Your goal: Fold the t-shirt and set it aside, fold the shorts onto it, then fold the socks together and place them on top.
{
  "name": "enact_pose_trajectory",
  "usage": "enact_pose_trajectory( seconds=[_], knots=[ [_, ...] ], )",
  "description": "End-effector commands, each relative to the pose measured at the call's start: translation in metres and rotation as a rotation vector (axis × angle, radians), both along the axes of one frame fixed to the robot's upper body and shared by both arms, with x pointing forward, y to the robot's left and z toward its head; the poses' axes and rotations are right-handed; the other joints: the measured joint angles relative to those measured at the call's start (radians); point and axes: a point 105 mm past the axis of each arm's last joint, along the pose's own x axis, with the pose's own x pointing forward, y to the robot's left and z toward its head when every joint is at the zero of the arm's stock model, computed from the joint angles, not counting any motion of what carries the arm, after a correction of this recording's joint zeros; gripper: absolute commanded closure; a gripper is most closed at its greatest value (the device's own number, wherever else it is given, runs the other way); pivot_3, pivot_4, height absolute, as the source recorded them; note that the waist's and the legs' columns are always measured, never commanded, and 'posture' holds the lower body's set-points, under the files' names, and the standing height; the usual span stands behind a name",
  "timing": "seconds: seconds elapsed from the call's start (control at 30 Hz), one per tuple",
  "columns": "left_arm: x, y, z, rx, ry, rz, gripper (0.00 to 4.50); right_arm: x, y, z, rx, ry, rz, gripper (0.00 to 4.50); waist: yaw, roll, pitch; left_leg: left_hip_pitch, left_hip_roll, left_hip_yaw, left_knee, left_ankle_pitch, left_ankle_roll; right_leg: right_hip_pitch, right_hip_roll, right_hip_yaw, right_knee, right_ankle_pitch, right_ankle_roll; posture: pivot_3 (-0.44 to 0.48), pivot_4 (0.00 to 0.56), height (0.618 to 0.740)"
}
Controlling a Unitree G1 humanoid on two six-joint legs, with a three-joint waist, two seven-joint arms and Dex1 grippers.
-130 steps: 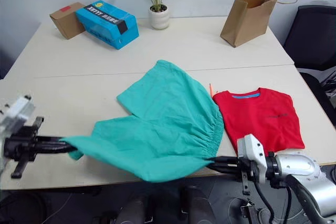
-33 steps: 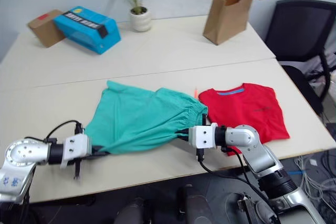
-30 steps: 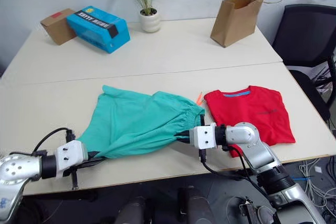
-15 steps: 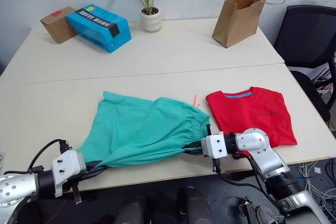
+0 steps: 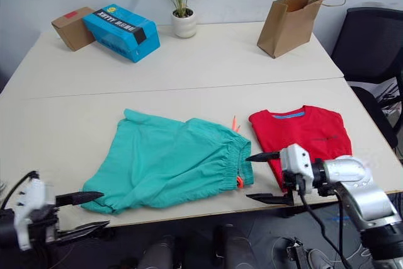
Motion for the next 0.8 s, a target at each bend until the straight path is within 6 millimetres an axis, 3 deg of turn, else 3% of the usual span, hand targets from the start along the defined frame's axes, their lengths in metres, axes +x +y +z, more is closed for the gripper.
enact_pose_trajectory(
  seconds=[0.03,0.13,0.23,0.33,0.43,0.53,0.6,0.8],
  knots=[
    [0.003,-0.017,0.036,-0.150,0.002,-0.073,0.98,-0.010,0.023,0.027,0.144,0.101,0.043,0.48,0.001,0.001,0.000,0.000,0.000,0.000,0.000,0.000,0.000,0.000,0.000,0.000,0.000,0.000,0.000,0.000,0.150,0.740],
    [0.030,-0.019,0.033,-0.115,-0.081,-0.049,0.98,-0.002,0.045,0.025,0.172,0.104,0.004,1.40,0.001,0.003,0.000,0.000,0.000,-0.001,-0.001,0.000,0.000,0.002,0.000,0.000,-0.001,0.000,0.001,0.000,0.150,0.740],
    [0.066,-0.028,0.013,-0.016,-0.198,-0.084,1.52,0.028,0.072,0.007,0.125,0.005,-0.148,2.34,0.001,0.004,-0.001,0.000,-0.001,-0.001,-0.002,0.000,0.000,0.002,0.000,0.000,-0.002,0.000,0.000,0.000,0.150,0.740],
    [0.100,-0.048,0.001,-0.005,-0.285,-0.124,2.53,0.045,0.098,-0.010,0.111,-0.042,-0.244,3.46,0.002,0.004,-0.001,-0.001,-0.001,-0.001,-0.002,0.001,-0.001,0.000,0.000,0.000,-0.001,0.001,0.000,0.000,0.150,0.740],
    [0.135,-0.064,-0.023,0.020,-0.349,-0.086,3.47,0.040,0.120,-0.045,0.057,-0.044,-0.221,4.49,0.003,0.003,-0.002,-0.003,-0.002,0.000,-0.002,0.005,-0.002,-0.003,-0.001,0.000,0.002,0.003,0.001,0.000,0.150,0.740],
    [0.146,-0.071,-0.040,0.027,-0.369,-0.046,4.43,0.040,0.119,-0.066,0.027,-0.062,-0.254,4.50,-0.001,0.002,-0.003,-0.007,-0.001,0.003,0.000,0.004,0.000,-0.008,-0.003,0.000,0.003,0.002,0.003,0.000,0.150,0.740],
    [0.141,-0.070,-0.049,-0.008,-0.306,-0.008,4.47,0.045,0.108,-0.068,0.020,-0.082,-0.299,4.50,-0.010,0.002,-0.004,-0.013,-0.001,0.006,0.001,0.004,0.001,-0.014,-0.003,0.000,0.005,0.002,0.003,0.000,0.150,0.740],
    [0.128,-0.056,-0.067,0.013,-0.248,0.165,4.47,0.045,0.076,-0.067,0.038,-0.080,-0.315,4.50,0.003,0.002,-0.004,-0.009,-0.003,0.004,0.002,0.001,0.007,-0.011,-0.005,0.000,0.005,0.003,0.004,0.000,0.150,0.740]
  ],
)
